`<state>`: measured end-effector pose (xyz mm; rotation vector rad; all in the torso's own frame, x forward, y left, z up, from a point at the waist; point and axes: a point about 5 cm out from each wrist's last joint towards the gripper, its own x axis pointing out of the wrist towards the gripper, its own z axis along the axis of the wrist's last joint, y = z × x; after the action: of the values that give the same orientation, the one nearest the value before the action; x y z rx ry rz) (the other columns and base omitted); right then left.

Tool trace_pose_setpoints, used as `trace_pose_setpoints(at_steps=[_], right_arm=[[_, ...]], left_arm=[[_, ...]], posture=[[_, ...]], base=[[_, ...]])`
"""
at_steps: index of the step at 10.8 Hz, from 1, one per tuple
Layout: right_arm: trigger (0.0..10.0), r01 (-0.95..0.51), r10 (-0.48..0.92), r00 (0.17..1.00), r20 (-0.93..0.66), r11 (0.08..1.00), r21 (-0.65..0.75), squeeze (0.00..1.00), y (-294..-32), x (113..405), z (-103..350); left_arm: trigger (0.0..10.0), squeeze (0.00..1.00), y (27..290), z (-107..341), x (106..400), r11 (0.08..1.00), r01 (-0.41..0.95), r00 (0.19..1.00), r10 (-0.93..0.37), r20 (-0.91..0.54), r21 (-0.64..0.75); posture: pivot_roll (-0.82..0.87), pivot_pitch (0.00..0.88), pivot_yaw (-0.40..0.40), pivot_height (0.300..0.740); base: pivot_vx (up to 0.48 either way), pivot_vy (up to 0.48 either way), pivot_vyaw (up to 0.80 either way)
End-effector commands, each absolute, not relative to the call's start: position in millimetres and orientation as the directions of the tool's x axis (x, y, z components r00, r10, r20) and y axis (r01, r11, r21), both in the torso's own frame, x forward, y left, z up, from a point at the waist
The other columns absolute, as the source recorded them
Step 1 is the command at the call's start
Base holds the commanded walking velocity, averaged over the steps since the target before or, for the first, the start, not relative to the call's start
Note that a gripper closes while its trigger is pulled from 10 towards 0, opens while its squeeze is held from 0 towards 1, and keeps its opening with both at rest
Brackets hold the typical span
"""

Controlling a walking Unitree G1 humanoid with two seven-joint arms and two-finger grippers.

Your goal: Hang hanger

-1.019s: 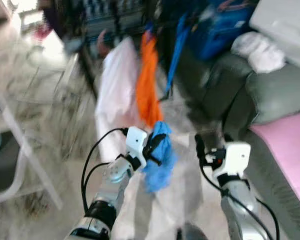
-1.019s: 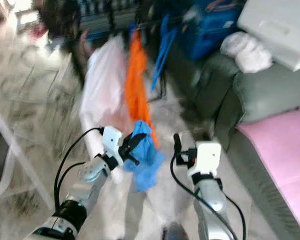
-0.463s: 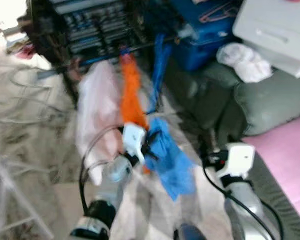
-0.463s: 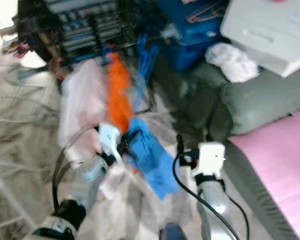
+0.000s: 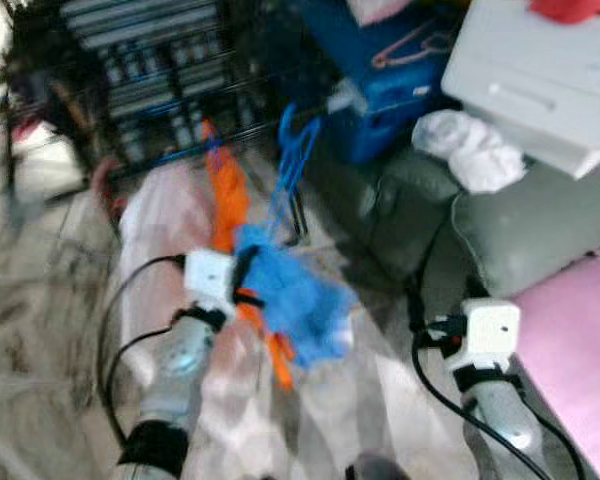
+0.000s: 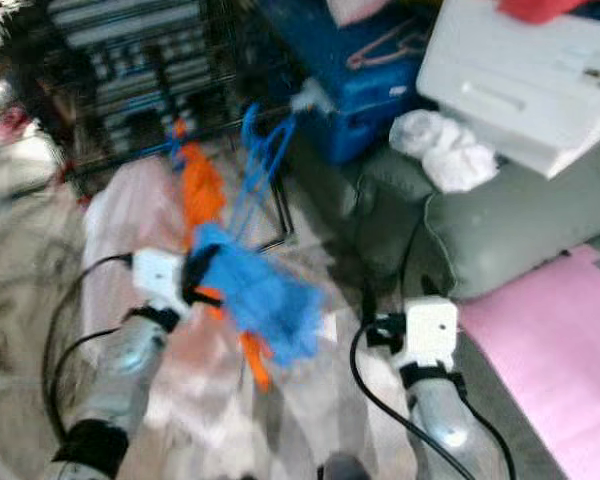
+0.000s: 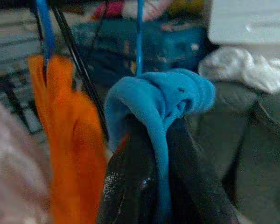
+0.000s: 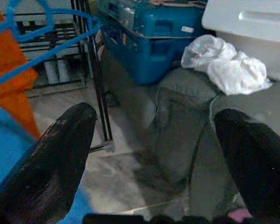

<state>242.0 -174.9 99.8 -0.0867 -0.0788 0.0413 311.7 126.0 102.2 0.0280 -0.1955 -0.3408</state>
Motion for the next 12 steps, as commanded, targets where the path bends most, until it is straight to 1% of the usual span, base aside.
trace_pose_setpoints(at_steps=[1, 2, 5, 6, 8, 10, 11, 12], right_arm=[[10.0, -0.023, 0.030, 0.997, 0.070, 0.995, -0.094, 0.00, -179, 242, 101], [10.0, -0.030, 0.037, 0.997, 0.070, 0.995, -0.098, 0.00, -178, 244, 101], [10.0, -0.048, 0.055, 0.996, 0.066, 0.993, -0.105, 0.00, -175, 245, 101], [10.0, -0.049, 0.056, 0.996, 0.064, 0.993, -0.107, 0.00, -175, 245, 101], [10.0, -0.044, 0.051, 0.997, 0.057, 0.993, -0.108, 0.00, -176, 245, 99], [10.0, -0.045, 0.051, 0.998, 0.049, 0.993, -0.106, 0.00, -175, 243, 96], [10.0, -0.052, 0.055, 0.998, 0.025, 0.993, -0.101, 0.00, -174, 238, 90], [10.0, -0.060, 0.061, 0.998, 0.004, 0.993, -0.104, 0.00, -174, 235, 85]], left_arm=[[10.0, 0.00, 126, 108, 313, 0.953, 0.295, 0.930, -0.302, 0.207, 0.068], [10.0, 0.00, 129, 107, 312, 0.964, 0.248, 0.944, -0.262, 0.200, 0.090], [10.0, 0.00, 128, 103, 310, 0.963, 0.252, 0.949, -0.265, 0.172, 0.092], [10.0, 0.00, 115, 104, 306, 0.943, 0.311, 0.927, -0.328, 0.182, 0.114], [10.0, 0.00, 108, 106, 303, 0.931, 0.336, 0.914, -0.359, 0.188, 0.145], [10.0, 0.00, 127, 92, 297, 0.946, 0.285, 0.943, -0.306, 0.129, 0.156], [10.0, 0.00, 147, 70, 288, 0.959, 0.231, 0.970, -0.240, 0.039, 0.164], [10.0, 0.00, 157, 58, 281, 0.965, 0.195, 0.980, -0.197, -0.004, 0.176]], posture=[[-0.22, 0.160, 0.078, 0.740], [-0.22, 0.159, 0.073, 0.740], [-0.22, 0.161, 0.070, 0.740], [-0.22, 0.164, 0.070, 0.740], [-0.21, 0.167, 0.069, 0.740], [-0.20, 0.178, 0.068, 0.740], [-0.20, 0.182, 0.067, 0.740], [-0.19, 0.189, 0.061, 0.740]], base=[[0.000, 0.000, 0.00], [0.000, 0.000, 0.00], [0.000, 0.000, 0.00], [0.000, 0.000, 0.00], [0.000, 0.000, 0.00], [0.000, 0.000, 0.00], [0.000, 0.000, 0.00], [0.000, 0.000, 0.00]])
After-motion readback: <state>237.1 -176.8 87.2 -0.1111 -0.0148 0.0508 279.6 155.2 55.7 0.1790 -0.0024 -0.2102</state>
